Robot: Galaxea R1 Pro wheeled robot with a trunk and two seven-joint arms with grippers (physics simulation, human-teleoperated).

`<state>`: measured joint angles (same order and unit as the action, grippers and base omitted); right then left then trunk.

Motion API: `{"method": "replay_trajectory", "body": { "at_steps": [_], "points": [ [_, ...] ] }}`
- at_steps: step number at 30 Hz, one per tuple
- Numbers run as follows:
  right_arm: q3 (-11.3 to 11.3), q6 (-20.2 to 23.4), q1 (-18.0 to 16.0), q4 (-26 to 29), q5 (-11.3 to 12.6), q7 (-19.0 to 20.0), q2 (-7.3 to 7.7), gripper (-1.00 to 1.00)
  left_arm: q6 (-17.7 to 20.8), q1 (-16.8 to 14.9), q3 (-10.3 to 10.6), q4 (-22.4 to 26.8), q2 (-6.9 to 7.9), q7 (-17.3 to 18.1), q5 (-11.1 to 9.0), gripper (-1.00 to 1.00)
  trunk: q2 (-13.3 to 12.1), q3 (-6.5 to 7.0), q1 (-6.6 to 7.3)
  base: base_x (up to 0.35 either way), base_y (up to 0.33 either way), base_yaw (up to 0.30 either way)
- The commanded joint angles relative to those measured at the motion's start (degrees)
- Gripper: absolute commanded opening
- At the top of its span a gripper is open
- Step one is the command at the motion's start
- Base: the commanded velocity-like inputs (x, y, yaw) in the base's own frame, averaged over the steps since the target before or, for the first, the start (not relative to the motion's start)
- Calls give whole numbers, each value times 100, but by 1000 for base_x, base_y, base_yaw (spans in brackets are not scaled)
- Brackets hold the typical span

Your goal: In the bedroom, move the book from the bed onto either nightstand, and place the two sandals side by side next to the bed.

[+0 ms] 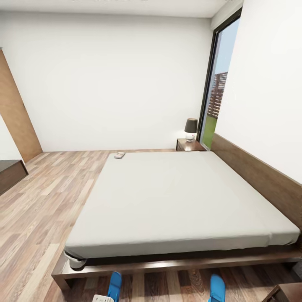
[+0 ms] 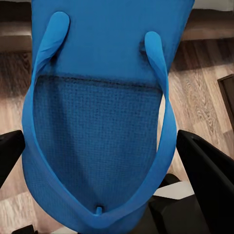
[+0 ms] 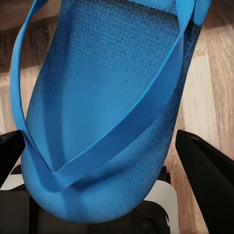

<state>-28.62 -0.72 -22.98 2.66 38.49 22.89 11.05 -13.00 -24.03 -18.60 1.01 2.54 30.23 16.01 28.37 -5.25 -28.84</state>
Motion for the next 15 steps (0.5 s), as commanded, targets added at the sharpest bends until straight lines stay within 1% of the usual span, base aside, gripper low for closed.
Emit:
{"method": "replay_trajectory", "body": {
  "at_steps": [1, 3, 5, 13, 14, 15],
  "points": [
    [-47, -7, -5, -3, 53, 23, 2, -100, -28, -5, -48, -4, 1, 9, 60, -100, 11, -12, 1, -320, 0, 9],
    [-48, -7, -5, -3, 53, 24, 2, -100, -28, -5, -48, -4, 1, 9, 60, -100, 11, -12, 1, -308, 0, 4],
    [-47, -7, -5, -3, 53, 27, 2, -100, -28, -5, -48, -4, 1, 9, 59, -100, 11, -12, 1, -157, 0, 1],
    [-47, -7, -5, -3, 64, 32, 2, -100, -28, -5, -65, 0, 12, 9, 41, -100, 11, -12, 1, -5, 0, 0],
    [-47, -7, -5, -3, 72, 32, 2, -100, -25, -5, -78, 2, 29, 9, 24, -100, 11, -12, 1, 0, 0, 0],
    [-47, -7, -5, -3, 82, 31, 2, -100, -22, -5, -116, 6, 66, 9, -39, -100, 11, -12, 1, 0, 0, 0]
  ]
}}
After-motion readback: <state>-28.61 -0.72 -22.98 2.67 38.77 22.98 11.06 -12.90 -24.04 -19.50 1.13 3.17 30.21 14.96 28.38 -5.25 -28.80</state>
